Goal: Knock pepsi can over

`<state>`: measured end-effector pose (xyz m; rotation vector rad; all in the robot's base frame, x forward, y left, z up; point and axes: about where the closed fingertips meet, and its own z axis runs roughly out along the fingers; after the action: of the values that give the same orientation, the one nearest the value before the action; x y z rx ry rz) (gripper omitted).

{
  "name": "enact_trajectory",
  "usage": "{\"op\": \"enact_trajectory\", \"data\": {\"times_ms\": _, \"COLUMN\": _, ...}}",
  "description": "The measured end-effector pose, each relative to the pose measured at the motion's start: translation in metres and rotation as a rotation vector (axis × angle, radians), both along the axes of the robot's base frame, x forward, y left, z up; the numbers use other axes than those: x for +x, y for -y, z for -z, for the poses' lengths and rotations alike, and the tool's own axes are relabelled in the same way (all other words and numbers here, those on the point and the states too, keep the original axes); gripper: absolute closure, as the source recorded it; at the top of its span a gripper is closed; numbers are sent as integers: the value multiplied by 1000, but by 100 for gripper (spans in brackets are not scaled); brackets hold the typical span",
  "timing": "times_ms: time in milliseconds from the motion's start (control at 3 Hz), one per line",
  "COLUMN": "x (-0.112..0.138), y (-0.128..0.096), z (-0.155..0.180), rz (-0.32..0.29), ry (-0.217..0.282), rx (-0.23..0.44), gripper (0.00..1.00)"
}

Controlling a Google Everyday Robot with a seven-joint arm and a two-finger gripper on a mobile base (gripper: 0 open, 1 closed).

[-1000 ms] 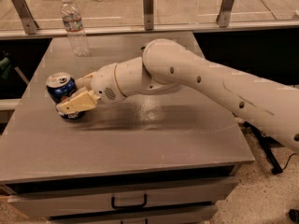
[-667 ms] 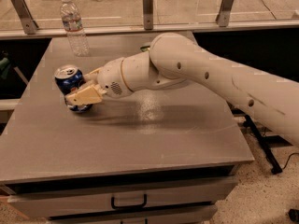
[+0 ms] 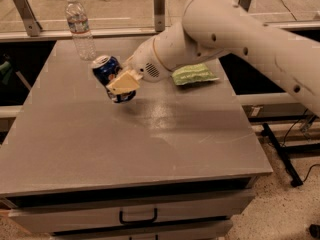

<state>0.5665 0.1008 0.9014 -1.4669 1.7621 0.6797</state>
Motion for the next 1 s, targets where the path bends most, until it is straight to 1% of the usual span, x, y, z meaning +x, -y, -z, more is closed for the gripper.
{"op": "enact_trajectory", "data": {"times_ms": 333, "x": 7, "y": 26, "z": 4, "rz": -12, "ry": -9, "rx": -207, "gripper": 100}}
{"op": "enact_trajectory", "data": {"times_ms": 667, "x": 4, "y": 33, "z": 15, "rz": -85, "ry": -19, "rx": -426, "gripper": 100}}
{"op": "enact_trajectory", "data": {"times_ms": 1000, "x": -9, "y": 28, "z": 24, "rz": -191, "ry": -33, "rx": -576, "gripper": 82}}
